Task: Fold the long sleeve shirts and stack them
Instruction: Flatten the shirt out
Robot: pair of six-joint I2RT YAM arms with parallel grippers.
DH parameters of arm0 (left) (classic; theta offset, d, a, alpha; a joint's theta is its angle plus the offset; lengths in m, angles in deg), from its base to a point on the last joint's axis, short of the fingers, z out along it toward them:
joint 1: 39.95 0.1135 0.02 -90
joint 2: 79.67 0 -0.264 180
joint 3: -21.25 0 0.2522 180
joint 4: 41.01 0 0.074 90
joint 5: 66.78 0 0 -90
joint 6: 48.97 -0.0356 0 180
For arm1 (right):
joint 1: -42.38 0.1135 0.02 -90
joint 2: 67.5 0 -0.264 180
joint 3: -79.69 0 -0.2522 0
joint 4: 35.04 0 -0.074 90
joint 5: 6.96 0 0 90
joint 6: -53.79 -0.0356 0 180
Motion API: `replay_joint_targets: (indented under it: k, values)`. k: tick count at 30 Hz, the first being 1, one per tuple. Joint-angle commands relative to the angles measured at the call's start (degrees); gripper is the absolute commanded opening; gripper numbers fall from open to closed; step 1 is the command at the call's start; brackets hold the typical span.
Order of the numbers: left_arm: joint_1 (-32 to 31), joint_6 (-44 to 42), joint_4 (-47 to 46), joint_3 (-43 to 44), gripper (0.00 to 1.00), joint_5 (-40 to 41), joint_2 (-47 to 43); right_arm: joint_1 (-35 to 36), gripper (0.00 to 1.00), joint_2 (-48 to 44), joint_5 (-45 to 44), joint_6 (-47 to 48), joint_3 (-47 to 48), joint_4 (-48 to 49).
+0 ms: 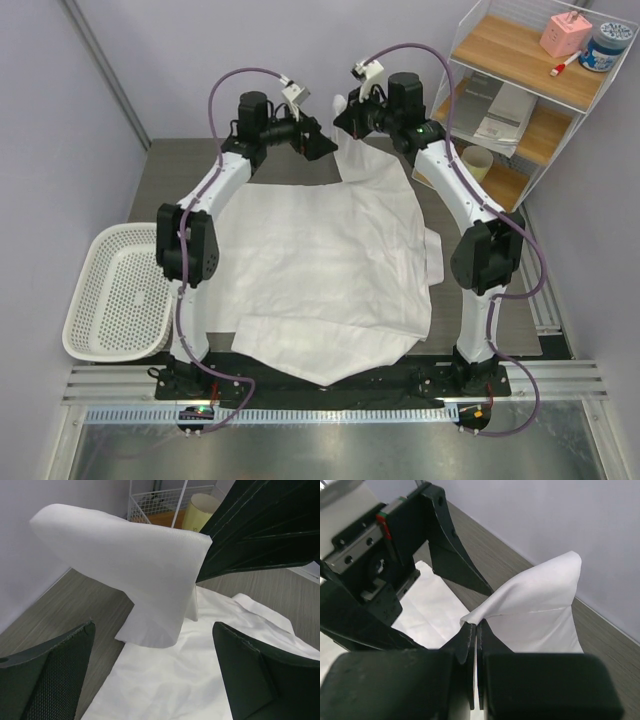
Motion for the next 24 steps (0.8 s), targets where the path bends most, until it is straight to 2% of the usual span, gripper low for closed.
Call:
replay_joint_targets:
  k: [1, 4, 5, 6, 8, 9, 10, 11, 14, 16, 17, 18, 19, 21, 24]
  values:
    - [-1.26, 5.04, -12.27, 0.60, 0.98, -1.35, 1.29, 0.91, 0.01, -2.04, -1.58, -0.59, 0.06, 6.04]
    - [-1.53, 5.57, -12.89, 2.09, 0.88, 7.16, 3.57, 1.35, 0.01, -1.08, -7.45, 0.82, -0.82, 7.87]
    - [-1.36, 5.66, -13.06, 2.09, 0.79, 9.97, 4.01, 1.44, 0.01, -0.72, -12.00, 1.17, -1.96, 9.19]
    - [-0.92, 5.40, -13.41, 2.18, 0.74, 14.26, 4.37, 1.26, 0.01, -0.03, -13.69, 1.35, -2.75, 12.42]
    - [-0.65, 3.91, -12.89, 2.70, 0.60, 17.80, 5.51, 1.35, 0.01, 1.29, -15.20, 2.31, -4.25, 15.08]
    - [-0.30, 2.60, -12.19, 3.05, 0.57, 21.56, 5.86, 1.35, 0.01, 3.13, -15.55, 3.10, -4.25, 17.96]
    - [-0.04, 1.97, -11.84, 3.67, 0.54, 23.08, 6.73, 1.44, 0.01, 4.28, -16.34, 3.37, -4.08, 19.04]
    - [0.40, 1.79, -11.75, 3.93, 0.45, 24.57, 7.09, 1.61, 0.01, 5.33, -17.48, 3.54, -3.12, 19.83]
    - [2.33, 1.70, -12.19, 6.13, 0.33, 28.10, 9.54, 1.61, 0.01, 9.82, -20.82, 3.02, -0.57, 23.43]
    - [3.56, 0.21, -10.35, 7.88, 0.40, 29.06, 10.43, 1.96, 0.01, 13.32, -24.85, 3.02, 1.10, 25.46]
    - [3.83, -0.14, -10.08, 7.37, 0.51, 29.50, 9.91, 2.31, 0.01, 14.47, -26.61, 2.93, 3.54, 25.72]
    - [4.27, -0.14, -10.17, 6.32, 0.56, 29.42, 9.21, 2.32, 0.01, 15.62, -32.03, 2.76, 4.79, 26.77]
    - [4.97, -0.40, -9.99, 5.18, 0.61, 28.11, 8.33, 2.49, 0.01, 18.15, -33.91, 3.89, 7.32, 27.22]
    - [5.50, -2.07, -7.45, 1.75, 0.65, 26.79, 5.00, 3.11, 0.01, 20.62, -39.25, 6.17, 9.88, 29.15]
    - [6.03, -8.30, -0.78, -2.91, 0.74, 27.49, 0.34, 3.20, 0.01, 23.27, -41.30, 8.38, 13.93, 30.65]
